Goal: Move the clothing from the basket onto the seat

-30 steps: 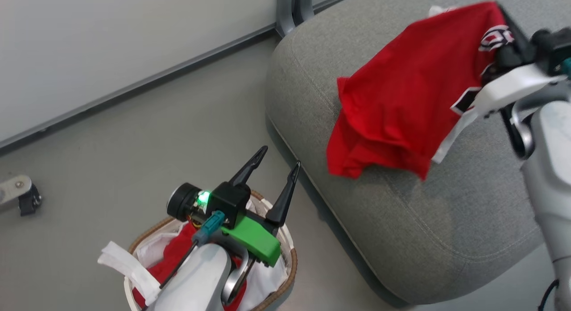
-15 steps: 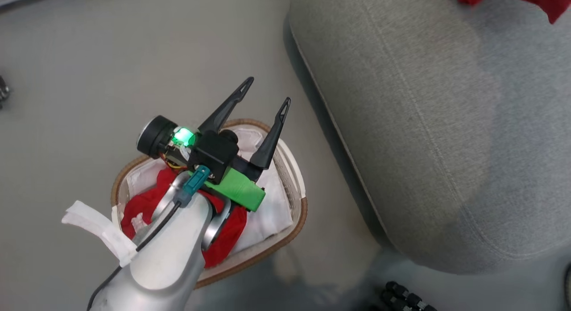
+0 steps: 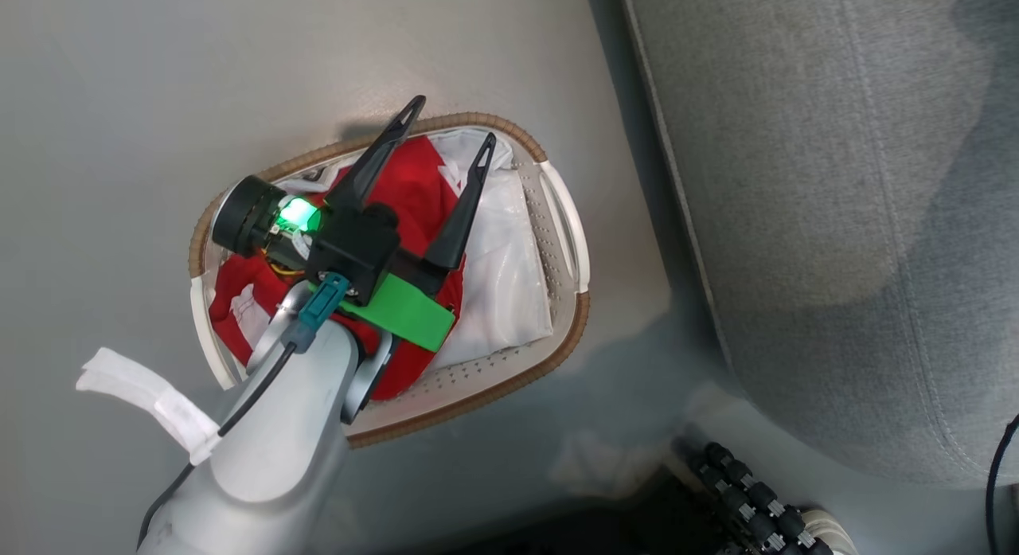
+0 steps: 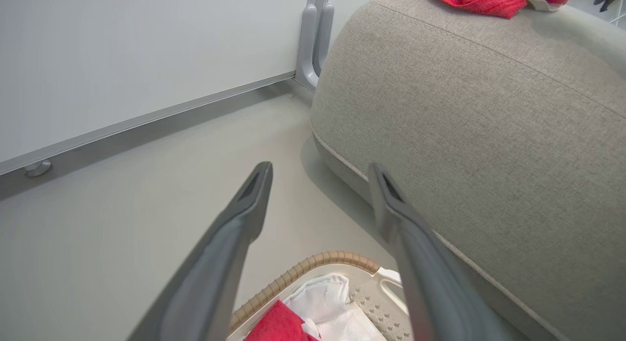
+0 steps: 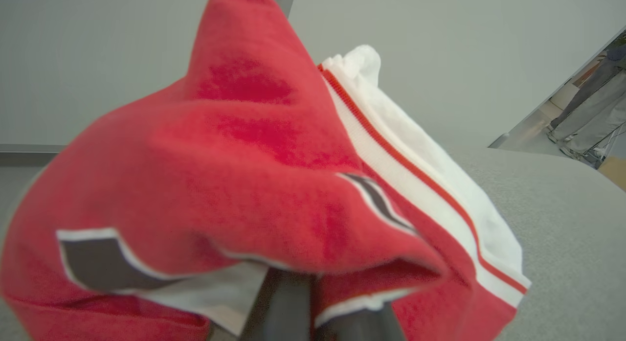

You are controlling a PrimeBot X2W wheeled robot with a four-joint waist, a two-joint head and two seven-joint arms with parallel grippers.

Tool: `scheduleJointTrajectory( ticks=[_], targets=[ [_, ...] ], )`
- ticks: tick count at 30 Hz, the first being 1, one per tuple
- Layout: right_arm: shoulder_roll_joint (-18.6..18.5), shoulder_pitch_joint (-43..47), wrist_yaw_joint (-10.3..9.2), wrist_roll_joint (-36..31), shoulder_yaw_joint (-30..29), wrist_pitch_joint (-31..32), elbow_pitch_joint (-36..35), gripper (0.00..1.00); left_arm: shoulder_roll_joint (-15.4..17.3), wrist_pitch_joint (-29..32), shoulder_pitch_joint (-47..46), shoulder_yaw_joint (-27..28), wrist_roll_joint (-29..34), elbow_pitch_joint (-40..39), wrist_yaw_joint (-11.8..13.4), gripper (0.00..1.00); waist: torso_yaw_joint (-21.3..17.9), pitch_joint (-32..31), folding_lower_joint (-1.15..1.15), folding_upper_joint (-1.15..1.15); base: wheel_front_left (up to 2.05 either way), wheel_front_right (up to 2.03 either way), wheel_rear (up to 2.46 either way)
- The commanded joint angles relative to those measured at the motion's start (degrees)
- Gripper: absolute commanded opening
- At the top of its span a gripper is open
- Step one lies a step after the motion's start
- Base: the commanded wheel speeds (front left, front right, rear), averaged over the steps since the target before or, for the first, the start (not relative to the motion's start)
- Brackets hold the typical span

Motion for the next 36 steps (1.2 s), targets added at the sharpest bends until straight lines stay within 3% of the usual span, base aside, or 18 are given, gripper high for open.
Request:
scheduleJointTrajectory(
  ticks=[1, 2, 3, 4, 5, 14, 24, 36],
  targets=[
    [0.2, 1.5, -0.08, -0.3, -0.2, 0.0, 0.2, 0.00, 0.6, -0.1, 1.0, 0.5, 0.7, -0.2, -0.1, 1.00, 0.6, 0.8, -0.01, 0.00, 0.00, 0.00, 0.00],
    [0.4, 2.0, -0.08, -0.2, -0.5, 0.0, 0.2, 0.02, 0.7, -0.1, 1.2, 0.6, 0.7, -0.1, -0.1, 1.00, 0.4, 0.5, -0.01, 0.00, 0.00, 0.00, 0.00],
    [0.6, 2.5, -0.08, 0.1, -0.9, 0.0, -0.3, 0.34, 0.7, -0.1, 1.4, 0.4, 0.9, -0.1, -0.2, 1.00, 0.2, 0.1, -0.01, 0.00, 0.00, 0.00, 0.00],
    [0.7, 3.1, -0.08, 0.1, -1.0, 0.0, -0.7, 0.50, 0.7, -0.1, 1.4, 0.3, 1.0, -0.1, -0.2, 1.00, 0.1, -0.3, -0.01, 0.00, 0.00, 0.00, 0.00],
    [0.7, 4.0, -0.08, -0.1, -1.0, 0.0, -1.0, 1.00, 0.7, -0.1, 1.7, 0.2, 1.0, -0.1, -0.2, 1.00, 0.0, -0.9, -0.01, 0.00, 0.00, 0.00, 0.00],
    [1.0, 12.0, -0.08, -1.4, 0.3, 0.0, -4.5, 1.00, 0.4, -0.1, 3.8, 0.7, -0.4, -0.2, -0.2, 1.00, -0.5, -7.8, -0.01, 0.00, 0.00, 0.00, 0.00],
    [0.6, 19.3, -0.08, -1.9, 3.8, 0.0, -6.0, 1.00, -1.4, -0.1, 8.2, 4.2, -3.3, 0.4, -0.2, 1.00, 0.9, -20.2, -0.01, 0.00, 0.00, 0.00, 0.00],
    [4.3, 24.0, -0.08, 1.5, 10.8, 0.0, -7.4, 1.00, -3.9, 0.0, 17.2, 16.6, -4.0, 1.7, 0.4, 1.00, 5.9, -33.5, -0.01, 0.00, 0.00, 0.00, 0.00]
  ],
)
